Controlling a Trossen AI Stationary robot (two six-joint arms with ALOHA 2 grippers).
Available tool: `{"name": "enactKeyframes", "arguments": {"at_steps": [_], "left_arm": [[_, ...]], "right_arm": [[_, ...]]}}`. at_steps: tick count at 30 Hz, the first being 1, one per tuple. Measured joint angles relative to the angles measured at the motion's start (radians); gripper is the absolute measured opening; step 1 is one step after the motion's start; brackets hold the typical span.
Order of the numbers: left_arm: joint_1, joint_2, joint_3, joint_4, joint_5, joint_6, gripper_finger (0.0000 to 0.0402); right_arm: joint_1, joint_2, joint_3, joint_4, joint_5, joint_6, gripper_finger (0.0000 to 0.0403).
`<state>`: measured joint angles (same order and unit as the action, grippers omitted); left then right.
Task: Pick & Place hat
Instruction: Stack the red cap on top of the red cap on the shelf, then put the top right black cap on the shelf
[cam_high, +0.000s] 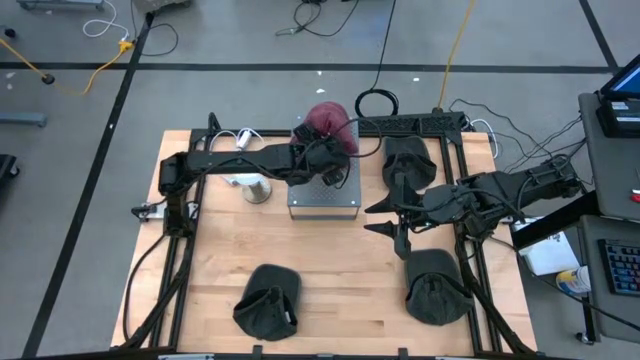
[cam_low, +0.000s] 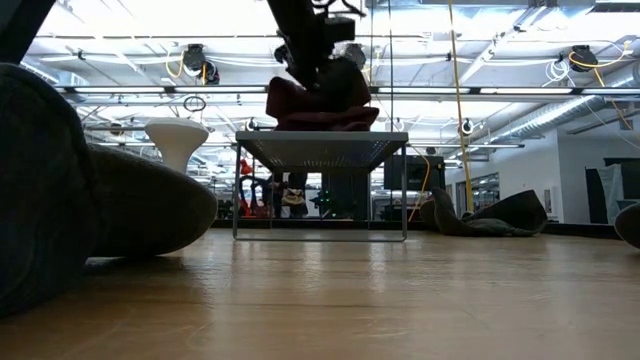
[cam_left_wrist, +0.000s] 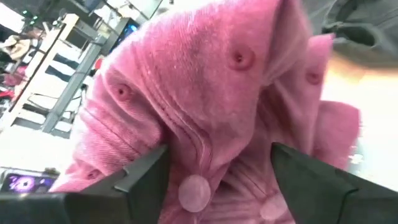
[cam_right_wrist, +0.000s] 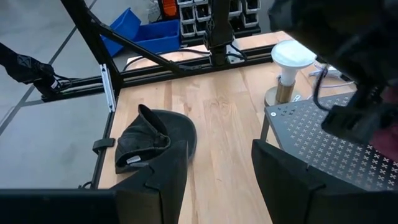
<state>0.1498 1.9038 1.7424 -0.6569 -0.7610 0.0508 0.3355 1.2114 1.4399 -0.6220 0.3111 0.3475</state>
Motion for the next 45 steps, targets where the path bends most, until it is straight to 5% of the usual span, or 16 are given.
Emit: {"name": "enactKeyframes", "arguments": {"at_steps": [12, 17, 25, 32, 45], "left_arm": [[-0.049, -0.097, 0.000, -0.123, -0.003, -0.012, 0.0315], [-0.073, -0.147, 0.000, -0.158, 0.085, -0.076, 0.0306], [-0.060, -0.256, 0.000, -0.155, 0.665, -0.284, 0.0293], [-0.078, -0.336, 0.000, -0.152, 0.950, -0.349, 0.0285], [-0.237, -0.459, 0.000, -0.092, 0.749, -0.255, 0.0285]], "right_arm": [[0.000, 0.000, 0.000, 0.003, 0.001, -0.001, 0.0171], [0.000, 0.000, 0.000, 0.003, 0.001, -0.001, 0.0171], [-0.001, 0.000, 0.000, 0.004, 0.001, 0.056, 0.0171], [-0.009, 0.000, 0.000, 0.003, 0.003, 0.151, 0.0171], [-0.009, 0.000, 0.000, 0.008, 0.005, 0.135, 0.0171]]}}
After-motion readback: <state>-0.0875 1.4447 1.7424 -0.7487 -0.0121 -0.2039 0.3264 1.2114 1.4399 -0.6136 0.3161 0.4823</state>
